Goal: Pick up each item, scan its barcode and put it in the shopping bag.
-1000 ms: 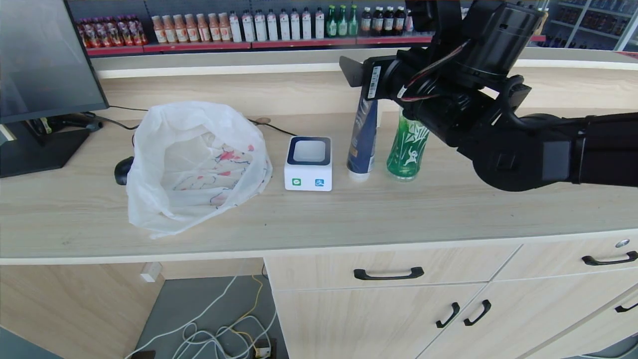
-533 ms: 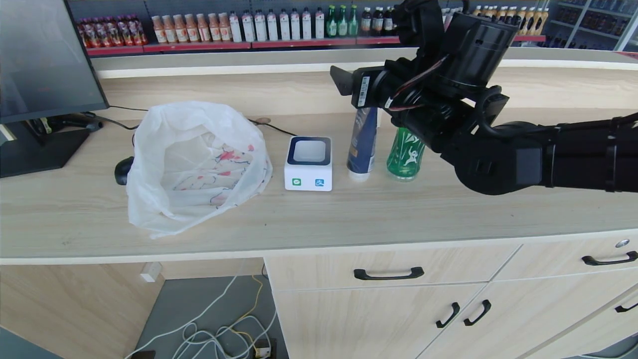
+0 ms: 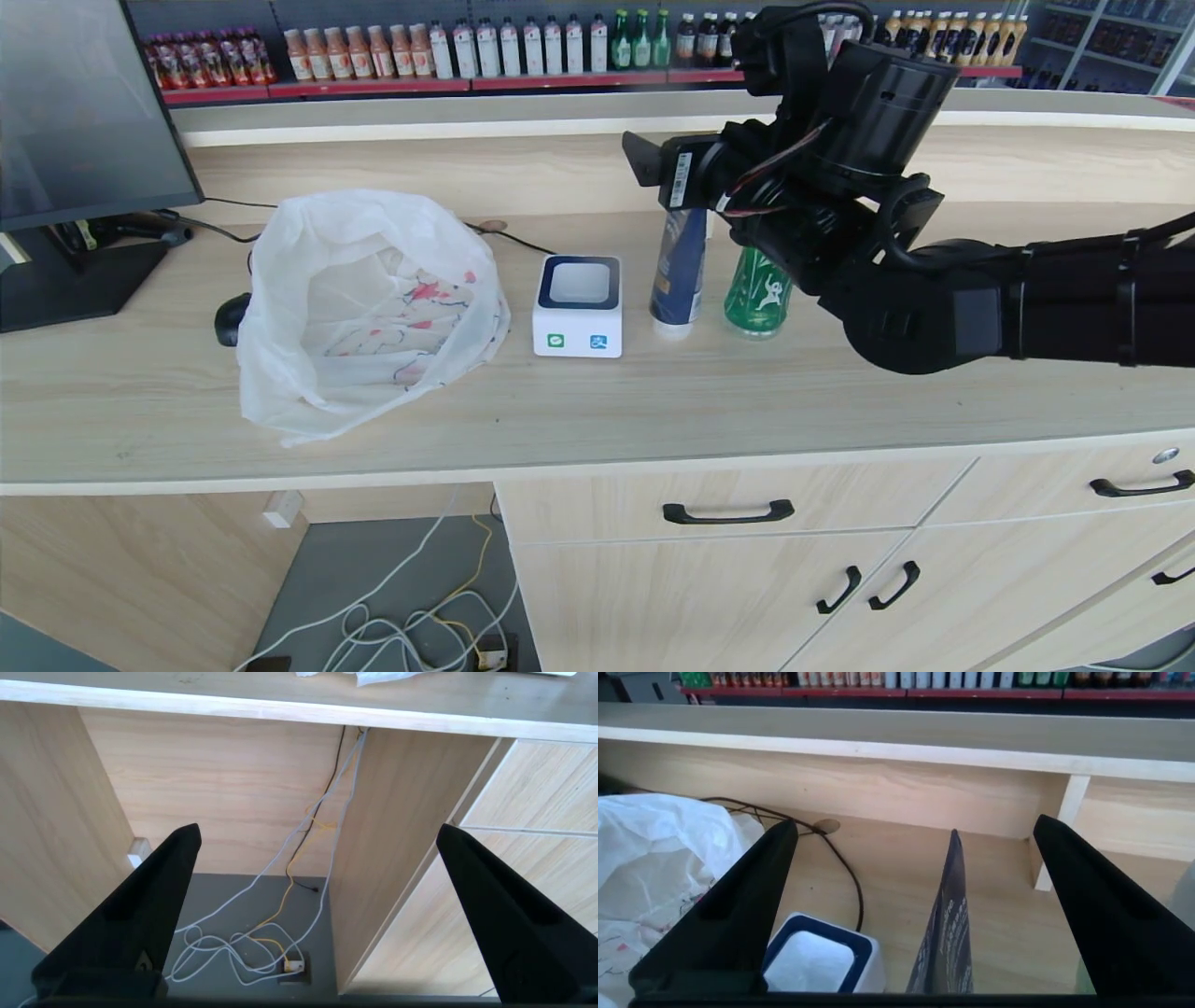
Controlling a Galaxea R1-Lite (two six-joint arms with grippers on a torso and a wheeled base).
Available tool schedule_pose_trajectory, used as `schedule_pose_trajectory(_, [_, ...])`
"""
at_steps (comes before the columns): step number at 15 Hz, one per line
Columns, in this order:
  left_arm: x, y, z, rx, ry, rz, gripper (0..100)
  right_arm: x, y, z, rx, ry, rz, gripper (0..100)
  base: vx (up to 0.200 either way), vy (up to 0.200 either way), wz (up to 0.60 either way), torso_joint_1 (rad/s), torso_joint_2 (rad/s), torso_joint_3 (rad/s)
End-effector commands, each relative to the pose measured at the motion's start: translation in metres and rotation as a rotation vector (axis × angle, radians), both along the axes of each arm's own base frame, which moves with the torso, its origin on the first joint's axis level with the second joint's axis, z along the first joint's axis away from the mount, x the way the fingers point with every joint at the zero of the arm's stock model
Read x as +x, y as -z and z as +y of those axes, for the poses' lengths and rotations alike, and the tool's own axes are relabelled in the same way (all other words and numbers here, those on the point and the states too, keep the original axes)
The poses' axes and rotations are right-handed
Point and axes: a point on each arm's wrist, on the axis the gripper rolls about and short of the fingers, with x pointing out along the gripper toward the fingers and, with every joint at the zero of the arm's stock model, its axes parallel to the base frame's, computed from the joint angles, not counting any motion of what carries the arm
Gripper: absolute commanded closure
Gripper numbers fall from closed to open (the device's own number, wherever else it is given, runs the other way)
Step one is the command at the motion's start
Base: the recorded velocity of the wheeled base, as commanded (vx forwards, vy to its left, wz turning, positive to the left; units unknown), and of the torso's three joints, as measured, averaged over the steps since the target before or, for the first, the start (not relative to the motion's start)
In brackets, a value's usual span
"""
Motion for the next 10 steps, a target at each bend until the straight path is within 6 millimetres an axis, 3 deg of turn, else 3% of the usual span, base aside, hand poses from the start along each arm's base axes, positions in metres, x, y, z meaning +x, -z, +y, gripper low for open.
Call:
schedule_pose_trajectory(1, [0.000, 0.000, 0.000, 0.000, 0.000, 0.002, 0, 0.000, 0.001, -0.001, 0.002, 0.003, -0.002, 0, 0.000, 0.000, 0.00, 0.000, 0.00, 0.000])
schedule_pose_trajectory(10, [0.000, 0.000, 0.000, 0.000, 0.000, 0.002, 0, 0.001, 0.017, -0.003, 0.008, 0.016, -0.006, 0, 0.000, 0.000, 0.00, 0.000, 0.00, 0.000])
